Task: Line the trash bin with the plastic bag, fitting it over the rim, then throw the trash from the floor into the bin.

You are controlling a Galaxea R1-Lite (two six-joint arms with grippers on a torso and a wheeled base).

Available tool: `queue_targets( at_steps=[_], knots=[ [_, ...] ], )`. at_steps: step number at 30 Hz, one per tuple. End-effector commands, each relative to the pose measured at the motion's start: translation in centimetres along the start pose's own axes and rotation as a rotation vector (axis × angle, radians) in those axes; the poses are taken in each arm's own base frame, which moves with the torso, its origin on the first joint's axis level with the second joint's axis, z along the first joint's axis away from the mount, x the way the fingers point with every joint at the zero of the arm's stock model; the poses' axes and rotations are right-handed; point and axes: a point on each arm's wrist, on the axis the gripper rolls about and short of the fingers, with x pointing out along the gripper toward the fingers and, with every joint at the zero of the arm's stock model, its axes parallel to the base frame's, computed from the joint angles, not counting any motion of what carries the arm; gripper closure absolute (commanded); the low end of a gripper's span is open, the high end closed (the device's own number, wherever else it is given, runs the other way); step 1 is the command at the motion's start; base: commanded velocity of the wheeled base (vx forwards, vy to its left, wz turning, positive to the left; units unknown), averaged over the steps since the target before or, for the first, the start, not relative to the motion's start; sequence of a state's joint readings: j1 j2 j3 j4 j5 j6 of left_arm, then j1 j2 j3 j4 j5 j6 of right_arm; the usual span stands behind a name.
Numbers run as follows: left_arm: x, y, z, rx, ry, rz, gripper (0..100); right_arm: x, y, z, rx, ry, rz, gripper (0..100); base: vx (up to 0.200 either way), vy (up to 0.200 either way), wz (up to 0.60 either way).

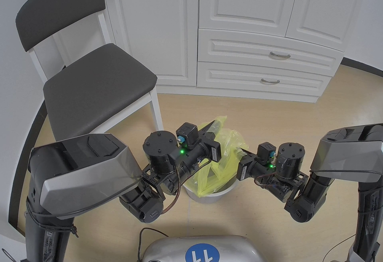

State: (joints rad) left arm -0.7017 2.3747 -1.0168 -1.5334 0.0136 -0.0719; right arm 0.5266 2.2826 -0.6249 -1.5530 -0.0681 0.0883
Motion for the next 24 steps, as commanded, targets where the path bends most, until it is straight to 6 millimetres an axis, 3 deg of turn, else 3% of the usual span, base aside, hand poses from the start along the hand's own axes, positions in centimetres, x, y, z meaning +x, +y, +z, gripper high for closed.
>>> queue_targets(
  at_steps=[1,8,24],
  knots=[
    [0.1,0.0,-0.8,-0.003,0.016,0.001,100,0.7,0.5,-1.0,0.056,0.004,0.023,100,0.000,0.000,0.00],
    [0.0,0.0,-0.8,-0.006,0.018,0.001,100,1.6,0.8,-2.9,0.129,0.047,0.058,100,0.000,0.000,0.00],
    [-0.4,-0.4,-0.1,-0.006,0.014,-0.009,100,3.8,1.2,-4.9,0.319,0.091,0.085,100,0.000,0.000,0.00]
  ],
)
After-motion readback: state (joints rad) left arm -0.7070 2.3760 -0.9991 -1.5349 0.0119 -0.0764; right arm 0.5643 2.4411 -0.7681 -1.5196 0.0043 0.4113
